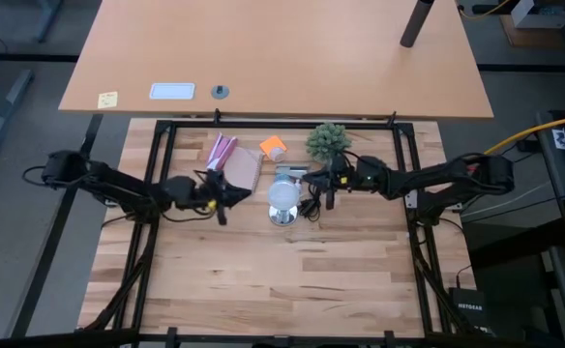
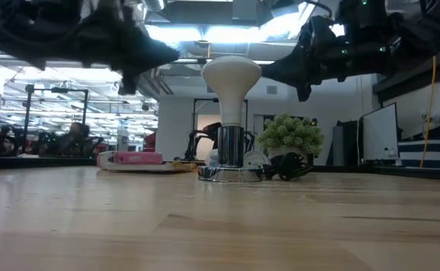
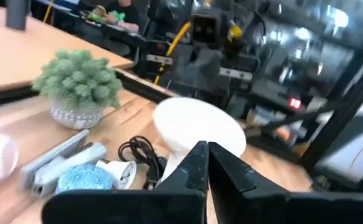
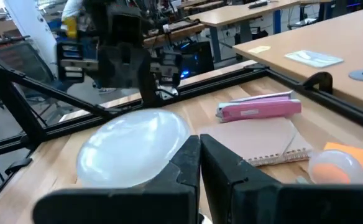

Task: Screw lightbulb
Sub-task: Insert the lightbulb into the silver lamp socket

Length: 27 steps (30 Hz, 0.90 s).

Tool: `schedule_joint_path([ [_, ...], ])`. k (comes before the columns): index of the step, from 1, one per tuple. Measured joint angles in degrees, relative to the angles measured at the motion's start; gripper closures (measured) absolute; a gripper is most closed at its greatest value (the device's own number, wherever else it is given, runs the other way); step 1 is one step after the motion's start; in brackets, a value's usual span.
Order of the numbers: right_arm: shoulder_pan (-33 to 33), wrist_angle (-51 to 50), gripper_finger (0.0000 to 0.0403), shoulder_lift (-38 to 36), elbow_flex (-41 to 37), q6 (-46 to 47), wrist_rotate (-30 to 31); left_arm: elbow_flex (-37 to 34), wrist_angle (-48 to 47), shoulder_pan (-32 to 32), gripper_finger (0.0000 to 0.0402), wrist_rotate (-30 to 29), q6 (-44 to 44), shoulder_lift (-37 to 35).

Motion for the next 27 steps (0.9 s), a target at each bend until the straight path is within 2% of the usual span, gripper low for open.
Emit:
schedule_joint_path([
  [4, 0.0, -0.2, 0.0386, 1.34, 0.0, 0.08, -0.96, 4.04, -0.72, -0.41, 0.0401, 0.11, 5.31, 3.39],
  [11, 0.0, -0.06, 0.0386, 1.45, 0.0, 0.17, -1.56, 4.3, -1.46, -0.5, 0.0401, 2.05, 1.64, 6.21],
  [21, 0.04, -0.08, 0.0386, 1.45, 0.0, 0.15, -2.15, 7.71, -1.01, -0.79, 0.0401, 4.25, 2.39, 11.63],
  [27, 0.04, -0.11, 0.0386, 1.45, 0.0, -0.89, -4.82, 7.94, -0.9, -0.79, 0.0401, 5.34, 1.98, 12.27],
])
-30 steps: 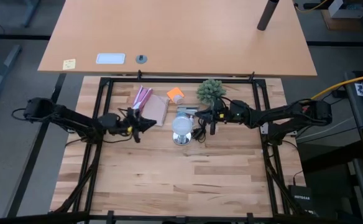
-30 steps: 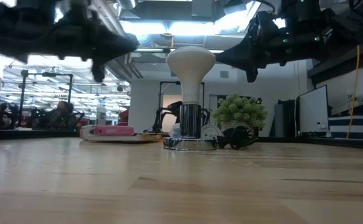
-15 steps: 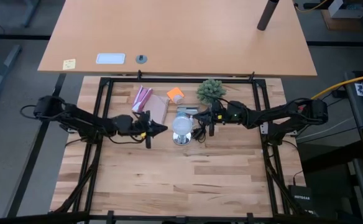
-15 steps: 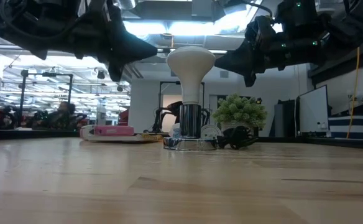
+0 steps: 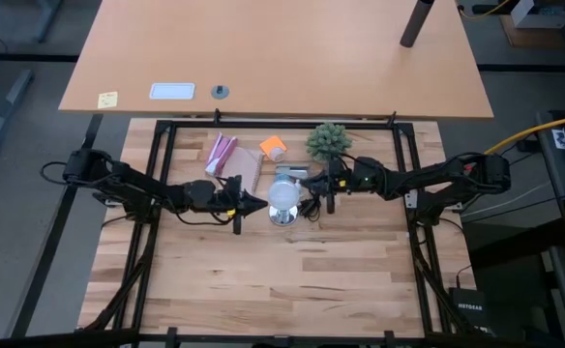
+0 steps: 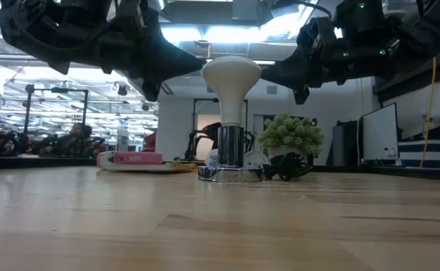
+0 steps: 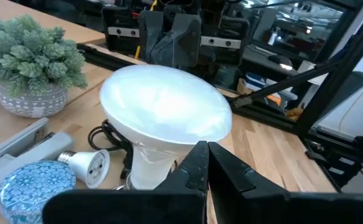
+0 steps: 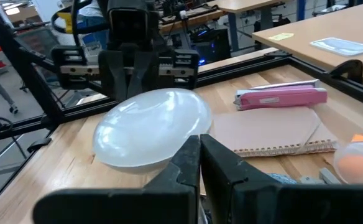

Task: Screw lightbulb
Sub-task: Insert the lightbulb into the silver lamp socket

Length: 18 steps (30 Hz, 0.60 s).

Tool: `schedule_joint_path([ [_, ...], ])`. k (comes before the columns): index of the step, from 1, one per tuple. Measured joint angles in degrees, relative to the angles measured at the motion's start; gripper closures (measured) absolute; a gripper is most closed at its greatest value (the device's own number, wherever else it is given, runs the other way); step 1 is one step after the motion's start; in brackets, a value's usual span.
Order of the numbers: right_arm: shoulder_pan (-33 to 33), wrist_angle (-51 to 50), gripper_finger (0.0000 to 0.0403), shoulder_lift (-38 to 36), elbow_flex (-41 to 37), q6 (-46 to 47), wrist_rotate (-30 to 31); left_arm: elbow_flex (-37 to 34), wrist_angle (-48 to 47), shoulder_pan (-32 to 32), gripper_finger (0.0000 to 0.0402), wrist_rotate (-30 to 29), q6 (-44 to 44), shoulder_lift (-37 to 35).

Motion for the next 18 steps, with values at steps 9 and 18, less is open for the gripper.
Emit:
schedule_joint_path([
  [9, 0.0, 0.0, 0.0386, 0.0, 0.0, -0.83, -0.23, 0.01, 0.58, 0.11, 0.0401, 0.23, 0.03, 0.0],
  [18, 0.0, 1.64, 0.0386, 0.0, 0.0, -6.43, -1.72, 0.01, 0.53, 0.0, 0.0401, 1.34, 0.05, 0.0],
])
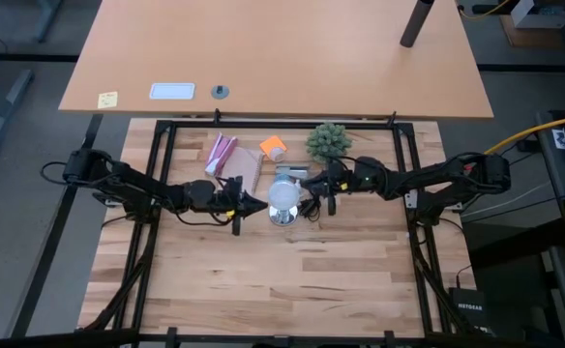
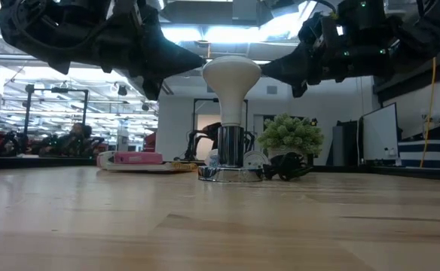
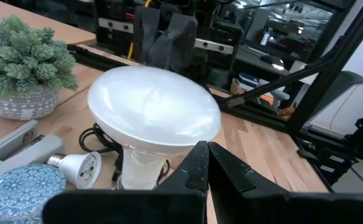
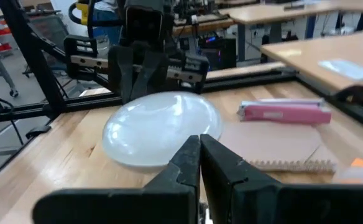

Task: Screw lightbulb
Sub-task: Insert the lightbulb into the silver lamp socket

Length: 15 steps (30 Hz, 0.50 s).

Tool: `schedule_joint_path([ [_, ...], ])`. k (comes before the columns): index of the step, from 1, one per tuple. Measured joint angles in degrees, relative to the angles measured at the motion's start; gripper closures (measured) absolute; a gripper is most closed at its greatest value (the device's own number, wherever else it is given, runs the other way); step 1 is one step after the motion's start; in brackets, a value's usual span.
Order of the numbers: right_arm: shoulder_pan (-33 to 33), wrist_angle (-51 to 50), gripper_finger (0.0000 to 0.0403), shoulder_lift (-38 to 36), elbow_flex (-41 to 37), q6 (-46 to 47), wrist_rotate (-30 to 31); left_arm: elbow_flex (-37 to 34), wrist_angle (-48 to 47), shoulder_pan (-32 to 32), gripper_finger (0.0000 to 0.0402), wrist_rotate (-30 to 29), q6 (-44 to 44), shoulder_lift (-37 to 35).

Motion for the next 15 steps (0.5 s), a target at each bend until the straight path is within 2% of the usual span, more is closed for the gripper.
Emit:
schedule_joint_path([
  [9, 0.0, 3.23, 0.0386, 1.54, 0.0, -0.24, 3.1, 0.67, 0.12, -0.47, 0.0401, 1.17, 0.31, 0.0],
  [15, 0.0, 6.35, 0.0386, 3.87, -0.02, 0.33, 3.06, 1.51, -0.66, -1.52, 0.0401, 1.2, 3.07, 0.0],
])
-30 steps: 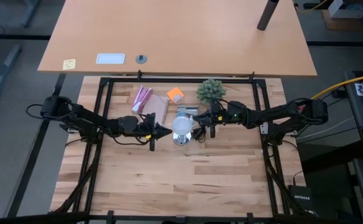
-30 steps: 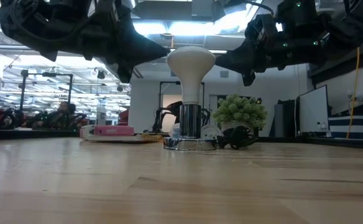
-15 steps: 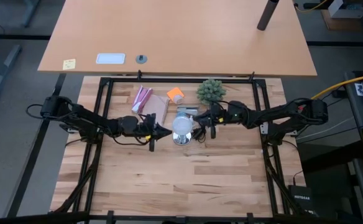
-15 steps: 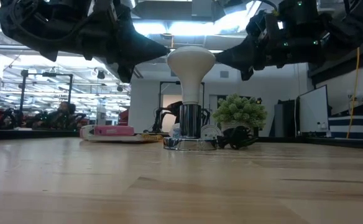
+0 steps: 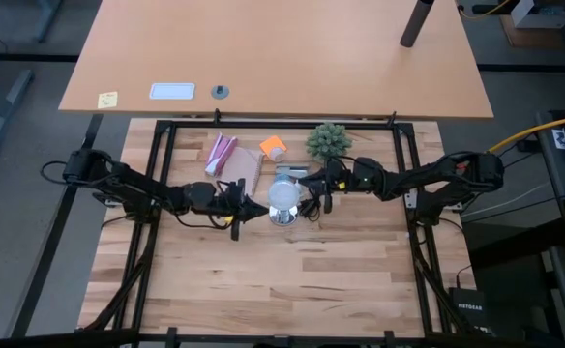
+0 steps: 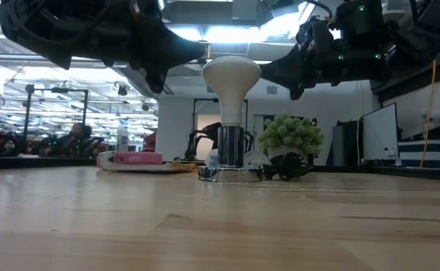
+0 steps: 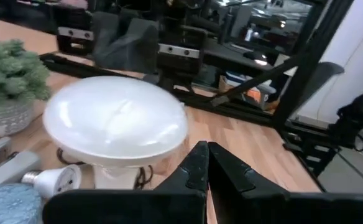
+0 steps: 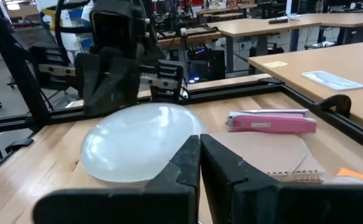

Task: Screw lightbulb
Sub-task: Insert the lightbulb into the silver lamp socket

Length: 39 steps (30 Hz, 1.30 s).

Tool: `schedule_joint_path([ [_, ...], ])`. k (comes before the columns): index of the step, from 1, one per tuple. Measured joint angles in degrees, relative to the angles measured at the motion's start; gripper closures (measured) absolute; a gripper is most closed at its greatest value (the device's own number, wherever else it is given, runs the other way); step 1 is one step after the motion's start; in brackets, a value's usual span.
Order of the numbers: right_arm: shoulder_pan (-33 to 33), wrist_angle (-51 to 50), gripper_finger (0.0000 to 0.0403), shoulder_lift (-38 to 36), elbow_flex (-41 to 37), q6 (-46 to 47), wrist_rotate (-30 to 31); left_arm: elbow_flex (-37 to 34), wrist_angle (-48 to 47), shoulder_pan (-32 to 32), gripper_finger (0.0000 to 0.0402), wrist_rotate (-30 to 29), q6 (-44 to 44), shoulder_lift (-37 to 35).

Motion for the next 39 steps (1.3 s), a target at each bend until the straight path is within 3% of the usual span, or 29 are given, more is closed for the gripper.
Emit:
schedule_joint_path([
  [13, 2.86, -0.46, 0.0386, 0.0, 0.0, 1.36, -0.16, 0.04, -1.41, 1.03, 0.0401, -3.71, -0.01, 0.0],
  [19, 5.22, -0.78, 0.0386, 0.0, 0.0, 0.98, 3.21, 0.04, -1.37, 1.0, 0.0401, -3.71, -0.27, 0.01],
  [39, 5.34, -1.91, 0.0386, -0.07, 0.02, 4.8, 2.97, 0.04, -2.33, 1.0, 0.0401, -9.66, -0.32, -0.04],
])
